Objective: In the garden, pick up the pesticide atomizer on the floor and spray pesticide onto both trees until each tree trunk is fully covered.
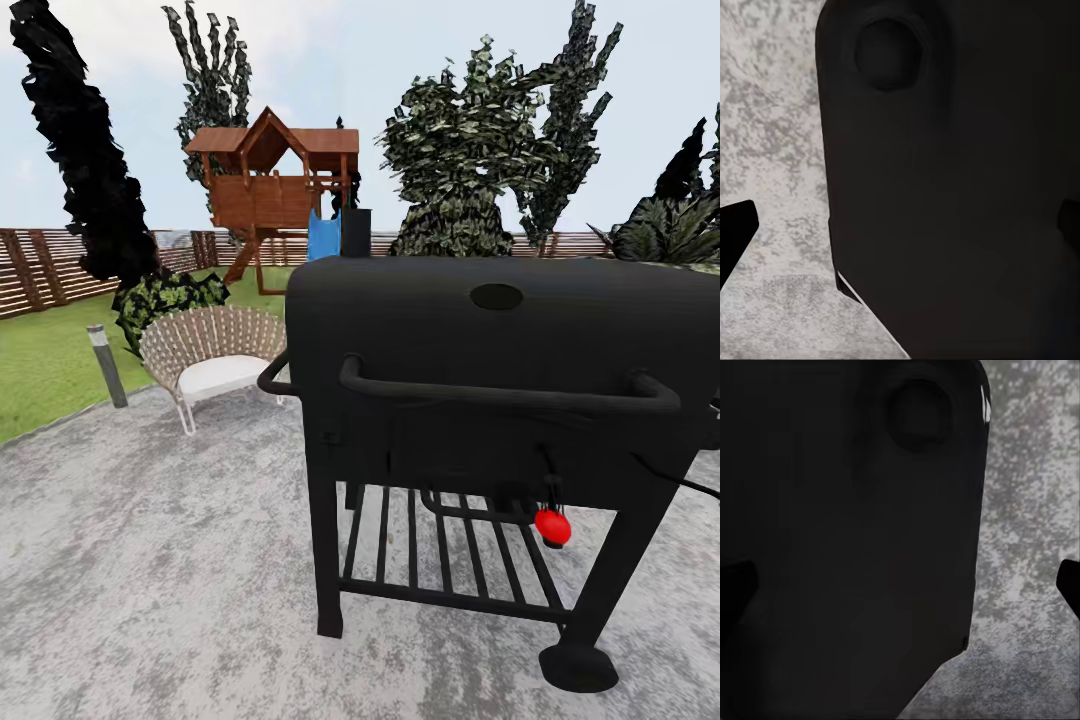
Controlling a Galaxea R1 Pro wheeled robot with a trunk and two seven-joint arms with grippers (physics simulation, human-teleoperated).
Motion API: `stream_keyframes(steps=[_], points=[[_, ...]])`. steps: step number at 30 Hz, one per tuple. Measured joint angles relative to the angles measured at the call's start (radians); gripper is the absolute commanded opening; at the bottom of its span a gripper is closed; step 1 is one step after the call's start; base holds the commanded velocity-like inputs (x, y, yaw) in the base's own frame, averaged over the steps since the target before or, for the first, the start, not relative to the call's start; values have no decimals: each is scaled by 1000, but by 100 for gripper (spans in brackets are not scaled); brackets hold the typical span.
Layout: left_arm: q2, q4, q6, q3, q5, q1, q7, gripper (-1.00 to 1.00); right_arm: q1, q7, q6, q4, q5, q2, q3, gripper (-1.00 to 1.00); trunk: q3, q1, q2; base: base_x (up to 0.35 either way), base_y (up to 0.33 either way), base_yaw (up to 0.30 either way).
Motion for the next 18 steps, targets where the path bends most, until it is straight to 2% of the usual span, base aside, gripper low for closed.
stream_keyframes(steps=[4, 10, 18], points=[[3, 1, -1, 1, 1, 3, 1, 100, 2, 0, 1, 1, 0, 0, 1, 100, 0, 0, 0, 0, 0, 0], [0, 4, -1, 4, 4, 3, 1, 100, -10, 2, 0, -30, 0, 27, 2, 100, 0, 0, 0, 0, 0, 0], [8, -15, -4, 3, 5, 0, 1, 100, -12, 1, -16, -75, 0, 30, 1, 100, 0, 0, 0, 0, 0, 0]])
